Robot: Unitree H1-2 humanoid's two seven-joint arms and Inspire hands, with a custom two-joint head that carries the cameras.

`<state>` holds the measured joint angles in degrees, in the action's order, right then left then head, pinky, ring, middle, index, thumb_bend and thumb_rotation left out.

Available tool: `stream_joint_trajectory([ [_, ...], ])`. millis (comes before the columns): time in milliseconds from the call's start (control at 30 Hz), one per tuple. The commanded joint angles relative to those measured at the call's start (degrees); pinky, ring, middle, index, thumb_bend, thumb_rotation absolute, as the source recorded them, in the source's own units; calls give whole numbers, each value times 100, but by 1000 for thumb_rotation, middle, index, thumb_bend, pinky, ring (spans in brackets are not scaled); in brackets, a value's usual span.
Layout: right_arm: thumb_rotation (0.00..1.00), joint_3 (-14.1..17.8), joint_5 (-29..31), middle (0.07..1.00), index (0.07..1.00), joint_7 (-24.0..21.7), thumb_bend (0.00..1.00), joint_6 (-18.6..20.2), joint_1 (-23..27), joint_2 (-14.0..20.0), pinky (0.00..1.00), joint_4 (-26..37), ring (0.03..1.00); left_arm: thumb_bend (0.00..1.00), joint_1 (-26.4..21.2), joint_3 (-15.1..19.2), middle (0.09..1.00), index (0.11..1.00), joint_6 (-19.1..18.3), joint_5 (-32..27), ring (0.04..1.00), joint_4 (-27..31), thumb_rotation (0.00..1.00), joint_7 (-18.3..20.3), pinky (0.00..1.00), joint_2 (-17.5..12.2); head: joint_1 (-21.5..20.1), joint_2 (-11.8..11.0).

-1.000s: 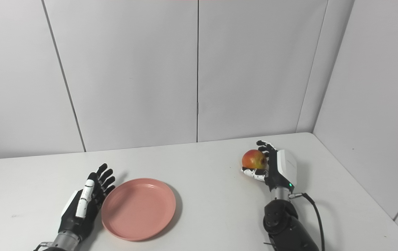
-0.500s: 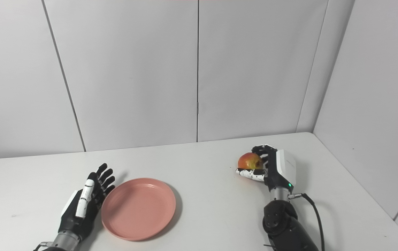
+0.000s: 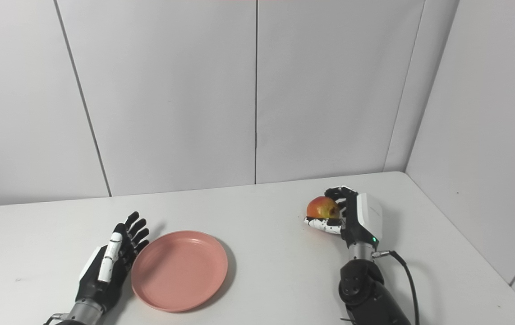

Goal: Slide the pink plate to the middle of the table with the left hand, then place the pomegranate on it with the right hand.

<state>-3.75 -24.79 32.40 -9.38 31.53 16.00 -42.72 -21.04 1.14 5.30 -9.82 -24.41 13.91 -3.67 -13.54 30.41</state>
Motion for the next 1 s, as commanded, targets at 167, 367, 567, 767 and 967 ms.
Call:
stream_joint_trajectory([
  [167,0,83,0,492,520,122,516,-400,113,50,433,526,426,509,97,-3,966,974,49,52,959,-94,996,-70,945,12,133,1],
  [367,0,87,58,488,539,-23,513,-467,0,20,394,965,408,510,116,-59,963,967,9,178,954,-54,986,-215,934,82,366,-21],
  [567,0,81,71,487,538,-231,514,-480,-119,1,396,1447,412,507,134,-129,961,959,-9,362,948,5,998,-358,926,149,588,-24],
  [767,0,49,41,498,520,-413,516,-562,-218,-50,422,1778,424,498,133,-226,967,965,41,527,956,23,1000,-416,930,162,768,-23],
  [967,0,12,-52,504,514,-660,516,-405,-356,-134,411,2194,423,531,119,-300,988,988,-16,497,977,29,1000,-374,953,205,981,-14],
])
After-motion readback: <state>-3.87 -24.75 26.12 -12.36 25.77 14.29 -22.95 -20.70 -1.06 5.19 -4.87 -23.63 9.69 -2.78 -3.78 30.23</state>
